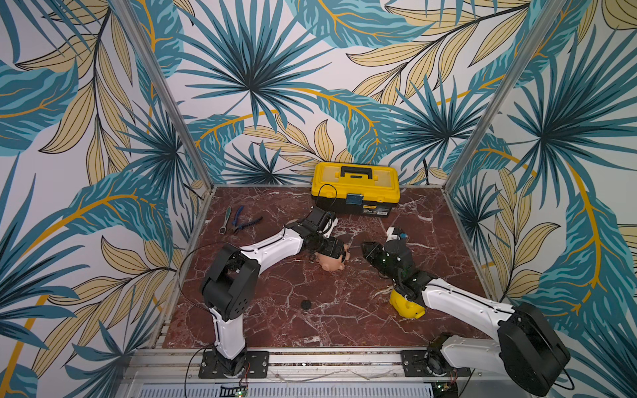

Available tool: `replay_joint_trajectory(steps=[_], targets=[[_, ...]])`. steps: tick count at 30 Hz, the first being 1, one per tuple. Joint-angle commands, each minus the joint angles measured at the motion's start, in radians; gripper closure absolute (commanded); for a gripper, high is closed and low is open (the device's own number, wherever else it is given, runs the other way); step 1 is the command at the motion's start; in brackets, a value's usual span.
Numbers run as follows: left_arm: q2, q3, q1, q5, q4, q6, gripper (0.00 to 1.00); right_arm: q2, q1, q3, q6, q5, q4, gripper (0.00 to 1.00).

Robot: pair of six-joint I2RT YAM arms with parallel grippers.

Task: Close piggy banks
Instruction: Move the piggy bank to the center of the board.

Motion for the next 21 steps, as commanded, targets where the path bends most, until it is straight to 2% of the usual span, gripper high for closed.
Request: replay_joint_trajectory(steps=[1, 4, 10, 16, 21], targets=[[0.055, 0.002, -0.002, -0.05, -0.119, -0.031, 0.07, -0.029, -0.005, 0.015, -0.046, 0.038, -0.08, 0.78], [0.032, 0.016, -0.012, -0.046, -0.136, -0.022, 0.0, -0.044, -0.005, 0.017, -0.061, 0.047, -0.102, 0.78], [-0.034, 0.038, -0.034, -0.051, -0.192, 0.001, 0.01, -0.07, -0.009, 0.027, -0.095, 0.053, -0.144, 0.77], [-0.104, 0.037, -0.079, -0.174, -0.262, -0.027, 0.0, -0.1, -0.015, 0.055, -0.138, 0.063, -0.218, 0.74], [-0.149, -0.006, -0.114, -0.192, -0.261, -0.074, 0.01, -0.126, -0.025, 0.075, -0.175, 0.069, -0.269, 0.74]])
